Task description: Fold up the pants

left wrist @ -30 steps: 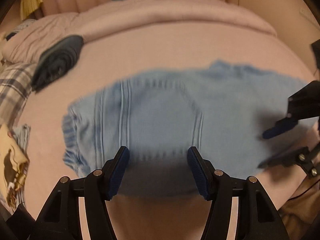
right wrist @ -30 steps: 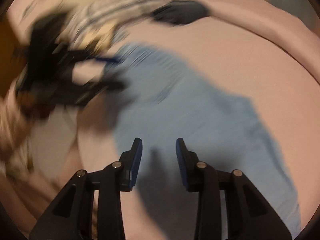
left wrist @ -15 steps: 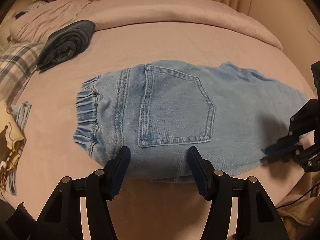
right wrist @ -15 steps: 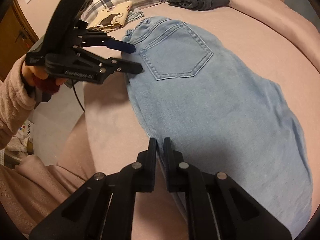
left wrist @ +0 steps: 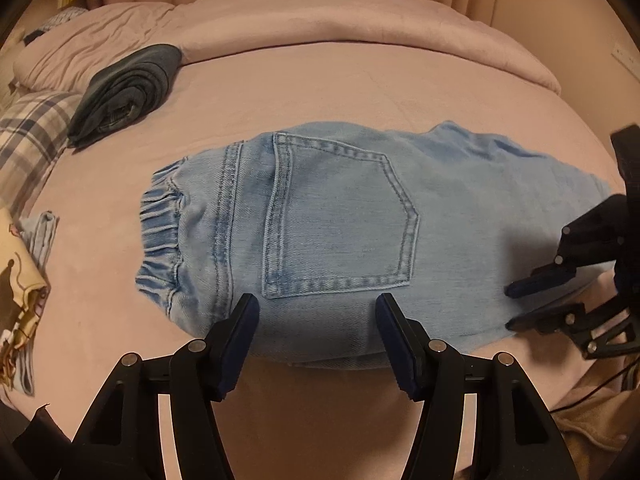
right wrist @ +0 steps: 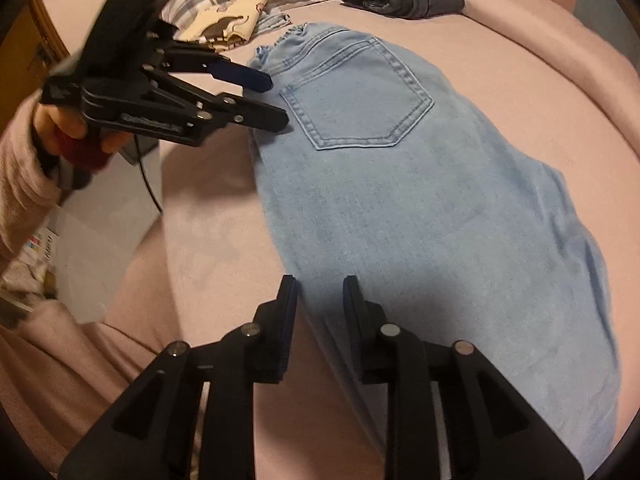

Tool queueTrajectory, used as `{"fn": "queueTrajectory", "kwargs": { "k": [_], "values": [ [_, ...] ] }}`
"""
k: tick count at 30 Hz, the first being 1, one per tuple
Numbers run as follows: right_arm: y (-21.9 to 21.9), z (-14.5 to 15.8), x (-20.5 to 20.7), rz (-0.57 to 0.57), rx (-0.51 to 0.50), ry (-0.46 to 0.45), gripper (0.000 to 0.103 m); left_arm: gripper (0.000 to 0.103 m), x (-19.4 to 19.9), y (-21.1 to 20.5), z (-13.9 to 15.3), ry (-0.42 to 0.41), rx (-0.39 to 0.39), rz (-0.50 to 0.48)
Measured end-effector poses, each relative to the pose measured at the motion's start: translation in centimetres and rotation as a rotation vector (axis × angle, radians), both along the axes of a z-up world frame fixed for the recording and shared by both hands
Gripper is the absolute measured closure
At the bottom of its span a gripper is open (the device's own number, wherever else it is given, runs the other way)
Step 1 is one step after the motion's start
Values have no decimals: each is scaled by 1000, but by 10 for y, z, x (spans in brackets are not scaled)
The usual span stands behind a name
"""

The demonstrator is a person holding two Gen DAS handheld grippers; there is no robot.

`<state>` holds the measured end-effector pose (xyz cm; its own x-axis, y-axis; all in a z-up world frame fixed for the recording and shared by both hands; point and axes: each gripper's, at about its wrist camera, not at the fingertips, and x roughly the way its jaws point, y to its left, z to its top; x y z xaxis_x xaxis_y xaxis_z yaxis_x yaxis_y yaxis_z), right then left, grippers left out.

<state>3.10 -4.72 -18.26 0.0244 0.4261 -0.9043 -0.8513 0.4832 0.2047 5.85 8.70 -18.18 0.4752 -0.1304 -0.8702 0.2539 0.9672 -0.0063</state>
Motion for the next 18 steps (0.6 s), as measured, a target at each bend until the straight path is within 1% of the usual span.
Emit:
{"fn": "queueTrajectory", "kwargs": {
  "k": [4,5,6,9,10,11,12,14,16,18],
  "values": [
    [0,-3,11,-28,13,46,87,42,1,1,-1,1,-8,2],
    [0,-3,13,-42,6,32,88,42,2,1,-1,2,-9,2],
    [1,-2,13,-42,0,18,86,42,2,1,-2,3,-7,2],
    [12,-5,-3,19,-45,-48,84,42,1,-2,-3,1,9,-10],
    [14,-5,-7,35,-53,-74,85,42,1,-3,-3,-1,16,-13],
    [16,-5,-11,50,-60,-99,89,42,1,-2,-3,-1,16,-11],
    [18,-5,-11,43,-49,-94,97,42,1,-1,-3,0,12,-6],
    [18,-4,-8,31,-44,-90,99,42,1,2,0,-3,5,12],
    [14,4,-6,7,-10,-69,100,42,-1,7,4,-6,-2,30],
    [9,14,-2,-13,30,-36,99,42,-4,9,8,-9,-26,24]
  ]
}}
